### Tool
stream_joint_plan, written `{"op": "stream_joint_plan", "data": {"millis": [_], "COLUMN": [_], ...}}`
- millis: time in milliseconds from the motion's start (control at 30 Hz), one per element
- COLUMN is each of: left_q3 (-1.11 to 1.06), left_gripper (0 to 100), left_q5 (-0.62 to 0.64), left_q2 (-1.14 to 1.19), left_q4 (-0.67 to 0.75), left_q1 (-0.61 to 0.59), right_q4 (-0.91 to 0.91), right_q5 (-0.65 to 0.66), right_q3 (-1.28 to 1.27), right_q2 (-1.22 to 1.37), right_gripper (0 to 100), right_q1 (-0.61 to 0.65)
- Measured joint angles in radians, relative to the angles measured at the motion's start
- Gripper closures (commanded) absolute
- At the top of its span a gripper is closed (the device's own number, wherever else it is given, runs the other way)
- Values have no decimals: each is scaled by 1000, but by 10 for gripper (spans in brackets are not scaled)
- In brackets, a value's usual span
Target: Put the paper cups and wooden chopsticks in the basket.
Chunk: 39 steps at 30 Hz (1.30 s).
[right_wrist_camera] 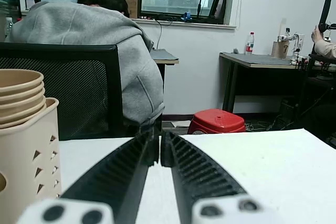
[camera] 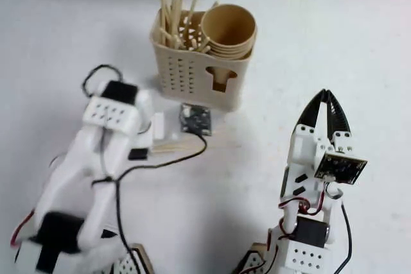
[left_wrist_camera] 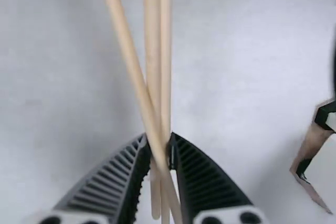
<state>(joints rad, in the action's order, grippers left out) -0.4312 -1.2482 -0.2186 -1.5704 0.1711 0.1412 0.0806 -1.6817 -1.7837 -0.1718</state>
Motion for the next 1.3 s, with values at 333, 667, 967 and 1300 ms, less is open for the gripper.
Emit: {"op": "stream_joint_plan", "data": {"millis": [333, 667, 967, 1300], "left_q3": [-222, -256, -256, -256], "left_gripper": [976, 976, 976, 976], "left_q5": [170, 379, 419, 589], "left_q2": [-307, -431, -588, -829], "left_q4": [216, 295, 279, 281], "left_q1": [-66, -15, 34, 37], "right_q4": [0, 0, 0, 0], "right_q5": [0, 0, 0, 0], "right_q3": [0, 0, 0, 0], "right_q2": [0, 0, 0, 0], "right_gripper": [981, 981, 981, 981], "right_q1": [0, 0, 0, 0]}}
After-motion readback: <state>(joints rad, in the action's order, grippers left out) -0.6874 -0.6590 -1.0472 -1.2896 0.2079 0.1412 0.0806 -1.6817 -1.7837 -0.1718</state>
